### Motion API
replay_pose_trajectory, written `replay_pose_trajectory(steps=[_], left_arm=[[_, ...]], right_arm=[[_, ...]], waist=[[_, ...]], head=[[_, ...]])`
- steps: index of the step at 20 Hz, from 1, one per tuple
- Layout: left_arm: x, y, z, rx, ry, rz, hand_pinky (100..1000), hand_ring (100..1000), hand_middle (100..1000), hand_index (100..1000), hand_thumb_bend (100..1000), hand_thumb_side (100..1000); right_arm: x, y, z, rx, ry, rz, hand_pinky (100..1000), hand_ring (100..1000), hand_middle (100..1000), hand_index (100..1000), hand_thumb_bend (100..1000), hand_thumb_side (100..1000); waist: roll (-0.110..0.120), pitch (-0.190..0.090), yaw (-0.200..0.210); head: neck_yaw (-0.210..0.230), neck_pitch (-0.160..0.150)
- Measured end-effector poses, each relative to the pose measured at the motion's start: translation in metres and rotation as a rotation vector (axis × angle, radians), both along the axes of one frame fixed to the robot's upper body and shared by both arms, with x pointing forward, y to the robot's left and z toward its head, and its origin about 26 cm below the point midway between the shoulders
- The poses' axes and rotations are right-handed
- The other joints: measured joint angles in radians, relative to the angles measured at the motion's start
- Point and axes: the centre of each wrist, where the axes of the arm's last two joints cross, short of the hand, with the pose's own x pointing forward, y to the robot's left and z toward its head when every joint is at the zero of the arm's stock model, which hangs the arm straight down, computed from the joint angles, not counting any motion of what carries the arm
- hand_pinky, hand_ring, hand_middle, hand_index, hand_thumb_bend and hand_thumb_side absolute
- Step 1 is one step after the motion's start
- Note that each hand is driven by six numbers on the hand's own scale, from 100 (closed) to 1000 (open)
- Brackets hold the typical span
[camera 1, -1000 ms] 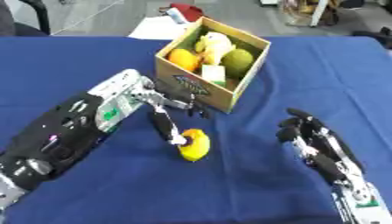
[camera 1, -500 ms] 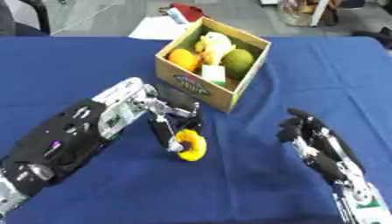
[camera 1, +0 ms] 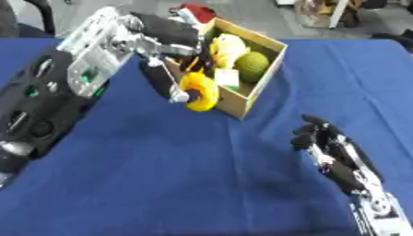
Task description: Pick up objects on the table and place them in the box.
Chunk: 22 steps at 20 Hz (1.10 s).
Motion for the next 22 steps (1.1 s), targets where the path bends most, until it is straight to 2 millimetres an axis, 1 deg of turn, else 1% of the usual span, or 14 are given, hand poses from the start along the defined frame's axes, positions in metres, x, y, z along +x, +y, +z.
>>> replay_pose_trajectory(steps=[3, 7, 9, 10, 11, 12, 13, 14, 15, 17, 19, 20, 21, 22], left_arm=[[0.027, -0.006, -0.02, -0.026, -0.09, 0.12, 648, 523, 514, 717, 291, 260], [0.054, -0.006, -0.055, -0.099, -0.226, 0.278, 675, 541, 518, 738, 202, 220], [0.061, -0.004, -0.071, -0.142, -0.296, 0.348, 712, 605, 582, 792, 195, 217], [0.064, -0.003, -0.078, -0.16, -0.327, 0.377, 740, 664, 651, 839, 202, 220], [0.066, -0.001, -0.085, -0.176, -0.353, 0.401, 740, 664, 651, 839, 202, 220], [0.068, 0.001, -0.09, -0.186, -0.372, 0.421, 781, 741, 758, 919, 298, 237], [0.069, 0.003, -0.095, -0.188, -0.381, 0.437, 798, 767, 802, 951, 350, 247], [0.07, 0.005, -0.099, -0.187, -0.382, 0.451, 804, 775, 818, 962, 359, 261], [0.071, 0.007, -0.102, -0.186, -0.376, 0.462, 825, 801, 870, 992, 333, 495], [0.072, 0.01, -0.104, -0.186, -0.361, 0.472, 844, 825, 907, 999, 336, 590], [0.072, 0.015, -0.101, -0.195, -0.341, 0.469, 849, 830, 918, 998, 305, 613], [0.071, 0.02, -0.096, -0.212, -0.337, 0.465, 840, 815, 900, 990, 246, 618], [0.069, 0.026, -0.089, -0.237, -0.34, 0.46, 834, 804, 883, 983, 217, 613], [0.067, 0.033, -0.081, -0.272, -0.346, 0.454, 819, 776, 834, 965, 171, 592]], right_arm=[[0.0, 0.0, 0.0, 0.0, 0.0, 0.003, 638, 645, 659, 892, 100, 409], [-0.001, 0.003, -0.001, -0.001, 0.004, 0.013, 638, 645, 659, 892, 100, 414], [-0.001, 0.005, -0.001, 0.002, 0.005, 0.019, 638, 645, 659, 892, 100, 415], [-0.001, 0.006, -0.001, 0.003, 0.005, 0.024, 638, 645, 659, 892, 100, 415], [-0.001, 0.006, -0.001, 0.003, 0.006, 0.025, 638, 645, 659, 892, 100, 415], [-0.001, 0.006, -0.001, 0.003, 0.006, 0.026, 638, 645, 659, 892, 100, 416], [-0.001, 0.006, -0.001, 0.004, 0.006, 0.027, 638, 645, 659, 892, 100, 416], [-0.001, 0.006, -0.001, 0.004, 0.007, 0.027, 638, 645, 659, 892, 100, 417], [-0.001, 0.006, -0.001, 0.004, 0.007, 0.028, 638, 645, 659, 892, 100, 416], [-0.001, 0.006, -0.001, 0.004, 0.007, 0.028, 638, 645, 659, 892, 100, 416], [-0.001, 0.006, -0.001, 0.005, 0.008, 0.027, 638, 645, 659, 892, 100, 415], [-0.001, 0.006, -0.001, 0.005, 0.008, 0.025, 638, 645, 659, 892, 100, 417], [-0.001, 0.006, -0.001, 0.005, 0.009, 0.023, 638, 645, 659, 892, 100, 417], [-0.001, 0.005, -0.001, 0.006, 0.009, 0.021, 638, 645, 659, 892, 100, 417]], waist=[[0.0, 0.0, -0.011], [0.0, 0.0, -0.027], [0.0, 0.0, -0.034], [0.0, 0.0, -0.035], [0.0, 0.0, -0.036], [0.0, 0.0, -0.036], [0.0, 0.0, -0.036], [0.0, 0.0, -0.036], [0.0, 0.0, -0.036], [0.0, 0.0, -0.035], [0.0, 0.0, -0.029], [0.0, 0.0, -0.023], [0.0, 0.0, -0.017], [0.0, 0.0, -0.012]], head=[[0.009, 0.0], [0.025, 0.0], [0.03, 0.0], [0.032, 0.0], [0.033, 0.0], [0.034, -0.001], [0.034, -0.001], [0.035, -0.001], [0.035, -0.001], [0.033, -0.001], [0.031, -0.001], [0.028, -0.001], [0.024, -0.001], [0.022, -0.001]])
